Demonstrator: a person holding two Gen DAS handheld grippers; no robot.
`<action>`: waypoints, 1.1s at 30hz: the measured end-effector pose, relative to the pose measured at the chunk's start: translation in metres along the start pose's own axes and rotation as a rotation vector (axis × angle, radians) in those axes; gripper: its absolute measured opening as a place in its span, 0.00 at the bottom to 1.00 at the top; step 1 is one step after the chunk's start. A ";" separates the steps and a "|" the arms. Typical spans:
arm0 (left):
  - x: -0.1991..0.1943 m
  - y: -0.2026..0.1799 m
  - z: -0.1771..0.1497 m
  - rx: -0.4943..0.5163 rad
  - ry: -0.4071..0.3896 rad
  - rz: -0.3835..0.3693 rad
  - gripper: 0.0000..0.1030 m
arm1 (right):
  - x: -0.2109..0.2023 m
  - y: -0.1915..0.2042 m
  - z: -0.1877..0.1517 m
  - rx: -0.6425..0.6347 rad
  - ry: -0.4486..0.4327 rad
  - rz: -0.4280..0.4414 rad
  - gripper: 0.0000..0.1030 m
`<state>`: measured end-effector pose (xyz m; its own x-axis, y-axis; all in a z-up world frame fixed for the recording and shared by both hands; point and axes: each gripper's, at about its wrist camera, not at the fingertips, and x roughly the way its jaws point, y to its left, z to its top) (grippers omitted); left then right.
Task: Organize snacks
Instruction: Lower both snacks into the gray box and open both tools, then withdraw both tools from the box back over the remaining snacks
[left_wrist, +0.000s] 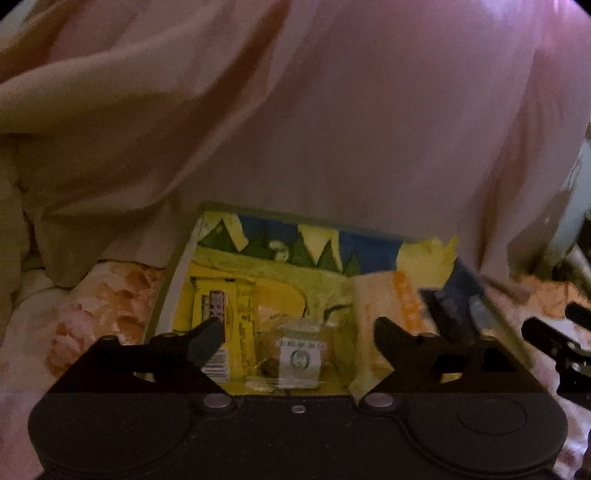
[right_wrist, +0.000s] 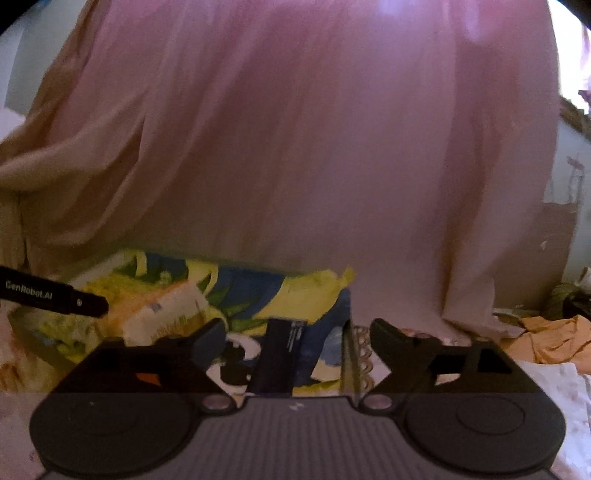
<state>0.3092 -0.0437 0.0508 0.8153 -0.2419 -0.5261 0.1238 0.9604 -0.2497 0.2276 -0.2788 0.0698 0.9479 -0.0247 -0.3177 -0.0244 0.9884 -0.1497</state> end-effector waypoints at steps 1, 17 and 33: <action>-0.005 -0.001 0.000 -0.010 -0.012 -0.006 0.93 | -0.007 0.000 0.001 0.006 -0.019 -0.004 0.94; -0.115 -0.027 -0.020 -0.005 -0.222 -0.069 0.99 | -0.114 0.010 0.006 0.065 -0.207 -0.037 1.00; -0.184 -0.022 -0.073 0.082 -0.262 -0.076 0.99 | -0.187 0.037 -0.054 0.111 -0.199 -0.054 1.00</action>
<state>0.1148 -0.0307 0.0943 0.9189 -0.2799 -0.2780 0.2270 0.9515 -0.2077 0.0328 -0.2456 0.0732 0.9911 -0.0587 -0.1195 0.0525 0.9971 -0.0542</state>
